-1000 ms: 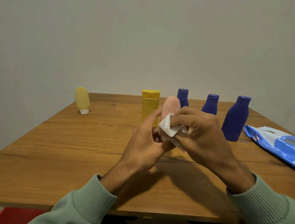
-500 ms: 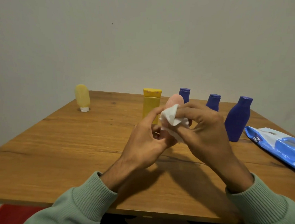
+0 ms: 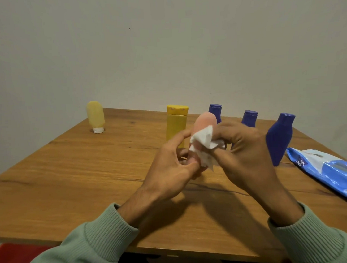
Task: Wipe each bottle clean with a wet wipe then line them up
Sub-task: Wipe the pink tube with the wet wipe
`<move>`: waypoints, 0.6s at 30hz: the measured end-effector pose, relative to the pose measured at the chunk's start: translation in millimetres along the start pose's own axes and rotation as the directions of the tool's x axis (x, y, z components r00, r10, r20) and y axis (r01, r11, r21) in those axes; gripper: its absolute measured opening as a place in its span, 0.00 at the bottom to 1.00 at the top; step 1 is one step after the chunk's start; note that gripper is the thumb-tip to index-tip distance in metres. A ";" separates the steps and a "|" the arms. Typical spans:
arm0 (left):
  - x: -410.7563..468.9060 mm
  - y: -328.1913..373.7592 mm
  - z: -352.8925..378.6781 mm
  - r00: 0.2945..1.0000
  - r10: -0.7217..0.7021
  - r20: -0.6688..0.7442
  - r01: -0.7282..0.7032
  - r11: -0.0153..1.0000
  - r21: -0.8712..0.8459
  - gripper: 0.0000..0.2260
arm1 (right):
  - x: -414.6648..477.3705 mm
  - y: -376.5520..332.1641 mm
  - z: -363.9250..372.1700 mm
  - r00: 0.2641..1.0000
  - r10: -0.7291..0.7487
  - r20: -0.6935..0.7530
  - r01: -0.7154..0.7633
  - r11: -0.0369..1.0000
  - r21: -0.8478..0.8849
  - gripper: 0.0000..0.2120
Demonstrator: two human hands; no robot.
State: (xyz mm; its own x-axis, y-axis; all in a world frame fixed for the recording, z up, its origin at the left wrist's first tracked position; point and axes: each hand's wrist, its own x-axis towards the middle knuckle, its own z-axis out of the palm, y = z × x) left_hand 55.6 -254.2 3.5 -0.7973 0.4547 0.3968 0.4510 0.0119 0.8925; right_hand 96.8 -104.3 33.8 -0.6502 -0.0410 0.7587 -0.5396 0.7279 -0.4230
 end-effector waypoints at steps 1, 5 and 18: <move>0.2 0.8 -1.2 1.000 -0.004 -0.002 0.004 1.000 -0.018 0.29 | -0.9 -0.6 1.3 0.998 0.010 0.067 -0.010 1.000 0.003 0.10; 0.5 3.3 -0.9 1.000 -0.001 0.018 0.003 0.996 -0.089 0.30 | 5.4 7.2 -7.1 0.997 0.033 0.073 -0.033 0.999 0.010 0.08; 3.4 4.3 -3.9 0.997 -0.071 0.036 0.079 0.946 -0.313 0.26 | 10.3 -4.0 -19.7 0.940 0.268 0.213 -0.289 0.955 0.072 0.12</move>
State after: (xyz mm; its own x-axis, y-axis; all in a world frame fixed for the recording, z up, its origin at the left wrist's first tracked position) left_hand 53.2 -256.0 9.5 -0.8122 0.4847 0.3245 0.2383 -0.2320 0.9431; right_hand 102.8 -94.2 53.1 -0.8696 0.0104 0.4937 -0.3662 0.6572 -0.6587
